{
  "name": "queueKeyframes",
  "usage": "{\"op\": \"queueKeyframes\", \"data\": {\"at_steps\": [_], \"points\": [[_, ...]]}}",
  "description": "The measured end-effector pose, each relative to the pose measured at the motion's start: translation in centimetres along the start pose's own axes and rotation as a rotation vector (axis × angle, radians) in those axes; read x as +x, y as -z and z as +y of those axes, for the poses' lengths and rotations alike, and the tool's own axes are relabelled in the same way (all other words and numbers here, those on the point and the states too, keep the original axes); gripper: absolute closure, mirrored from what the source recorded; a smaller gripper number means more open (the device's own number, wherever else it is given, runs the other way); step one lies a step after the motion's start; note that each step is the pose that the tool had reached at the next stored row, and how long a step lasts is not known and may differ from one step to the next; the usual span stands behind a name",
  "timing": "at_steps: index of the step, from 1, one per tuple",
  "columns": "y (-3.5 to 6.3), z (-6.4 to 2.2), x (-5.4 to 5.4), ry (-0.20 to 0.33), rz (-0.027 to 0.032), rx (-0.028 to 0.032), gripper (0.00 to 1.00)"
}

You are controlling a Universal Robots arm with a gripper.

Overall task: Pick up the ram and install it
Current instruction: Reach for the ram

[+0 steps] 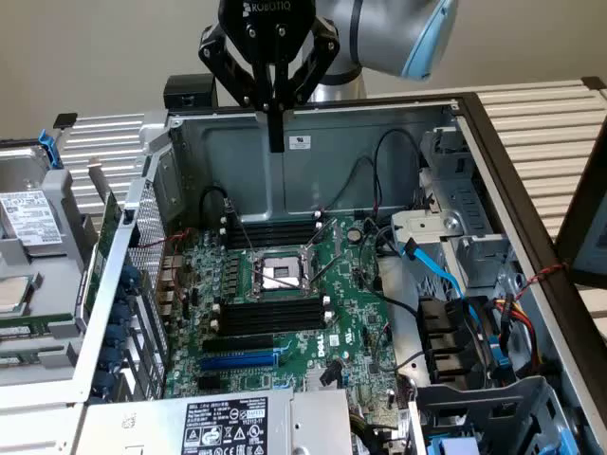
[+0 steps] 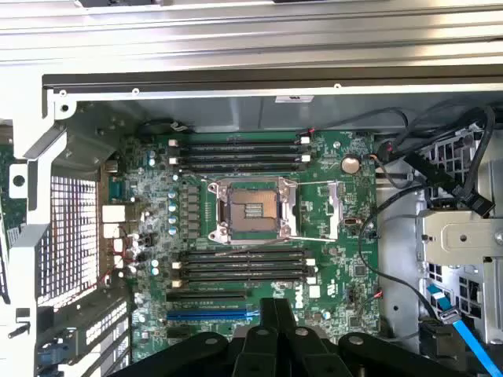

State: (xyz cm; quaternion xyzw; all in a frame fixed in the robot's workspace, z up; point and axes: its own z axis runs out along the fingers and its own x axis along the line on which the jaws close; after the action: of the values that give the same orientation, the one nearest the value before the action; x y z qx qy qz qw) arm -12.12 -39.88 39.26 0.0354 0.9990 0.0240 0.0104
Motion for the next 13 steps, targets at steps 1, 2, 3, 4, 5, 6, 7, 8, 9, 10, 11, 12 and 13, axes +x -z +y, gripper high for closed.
{"op": "queueKeyframes", "data": {"at_steps": [1, 2, 3, 4, 5, 6, 7, 8, 9, 10, 11, 12, 13], "points": [[0.00, 0.00, 0.00, 0.000, 0.0000, 0.0000, 0.90], [0.00, 0.00, 0.00, 0.000, 0.0000, 0.0000, 0.90], [0.00, 0.00, 0.00, 0.000, 0.0000, -0.0001, 0.90], [0.00, 0.00, 0.00, 0.000, 0.0000, 0.0000, 0.90], [0.00, 0.00, 0.00, 0.000, 0.0000, -0.0001, 0.90], [0.00, 0.00, 0.00, 0.000, 0.0000, 0.0000, 0.90], [0.00, 0.00, 0.00, 0.000, 0.0000, -0.0001, 0.90], [0.00, 0.00, 0.00, 0.000, 0.0000, 0.0000, 0.90], [0.00, 0.00, 0.00, 0.000, 0.0000, 0.0000, 0.90], [0.00, 0.00, 0.00, 0.000, 0.0000, 0.0000, 0.90], [0.00, 0.00, 0.00, 0.000, 0.0000, 0.0000, 0.90], [0.00, 0.00, 0.00, 0.000, 0.0000, 0.0000, 0.90], [0.00, 0.00, 0.00, 0.000, 0.0000, -0.0001, 0.90]]}}
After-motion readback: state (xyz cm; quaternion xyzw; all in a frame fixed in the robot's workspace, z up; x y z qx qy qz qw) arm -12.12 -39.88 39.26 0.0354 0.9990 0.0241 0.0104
